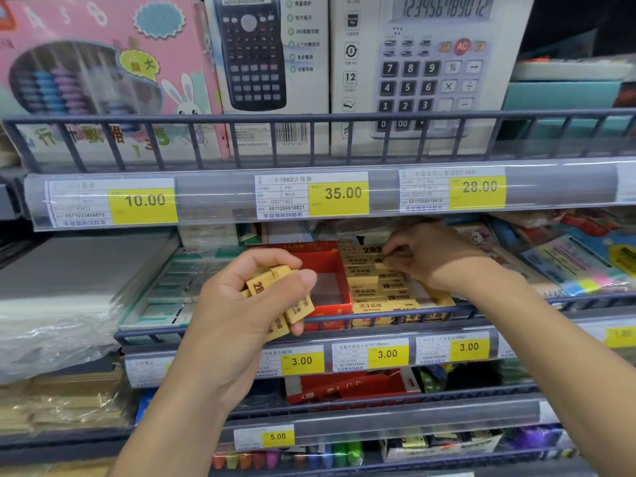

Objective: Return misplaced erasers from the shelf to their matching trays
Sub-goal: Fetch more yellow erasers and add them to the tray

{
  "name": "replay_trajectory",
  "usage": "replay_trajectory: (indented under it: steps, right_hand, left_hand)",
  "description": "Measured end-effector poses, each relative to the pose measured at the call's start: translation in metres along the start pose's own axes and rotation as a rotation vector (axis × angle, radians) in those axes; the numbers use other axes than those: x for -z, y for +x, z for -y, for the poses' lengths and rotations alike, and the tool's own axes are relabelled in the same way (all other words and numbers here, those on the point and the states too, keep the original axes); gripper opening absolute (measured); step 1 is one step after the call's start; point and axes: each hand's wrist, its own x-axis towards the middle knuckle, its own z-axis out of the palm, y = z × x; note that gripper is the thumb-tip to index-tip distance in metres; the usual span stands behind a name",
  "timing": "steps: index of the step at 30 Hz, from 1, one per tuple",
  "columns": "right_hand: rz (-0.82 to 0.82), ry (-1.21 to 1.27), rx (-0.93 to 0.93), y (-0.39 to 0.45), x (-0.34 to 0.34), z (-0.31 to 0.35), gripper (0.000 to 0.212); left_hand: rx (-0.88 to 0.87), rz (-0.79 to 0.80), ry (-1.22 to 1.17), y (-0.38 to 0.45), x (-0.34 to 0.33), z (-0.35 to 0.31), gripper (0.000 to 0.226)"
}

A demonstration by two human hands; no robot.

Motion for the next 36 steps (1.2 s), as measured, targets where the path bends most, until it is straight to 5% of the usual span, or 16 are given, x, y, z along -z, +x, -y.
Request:
replay_trajectory:
  steps: [4,7,13,17,23,30,36]
  right_hand:
    - [-0.216,0.489,0.148,-0.045,0.002,0.031,0.011]
    - [-0.112,0.89,0.382,-0.08,-0.006,0.065,0.022]
    - [-0.133,1.059,0.364,-0.091,-0.022,0.094,0.03]
    - [-0.14,1.197,0.327,-0.091,-0.022,0.094,0.027]
    - [-0.036,1.427,0.218,-0.089,-0.017,0.091,0.027]
    - [-0.048,1.34,0.265,-0.089,-0.019,0.091,0.024]
    - [-0.192,1.1,0.303,-0.092,-0.029,0.093,0.038]
  left_hand:
    - [-0.004,-0.017,-0.027,0.0,-0.003,0.002,0.032]
    - [-0.013,-0.027,-0.071,-0.001,-0.006,0.003,0.032]
    - [-0.014,-0.002,-0.102,-0.005,-0.009,0.002,0.031]
    - [-0.021,0.037,-0.134,-0.008,-0.004,0.002,0.053]
    - [0.006,0.056,-0.129,-0.012,0.005,0.003,0.036]
    - [0.028,0.015,-0.095,-0.01,0.003,0.004,0.012]
    - [0.026,0.005,-0.027,-0.006,0.002,0.004,0.031]
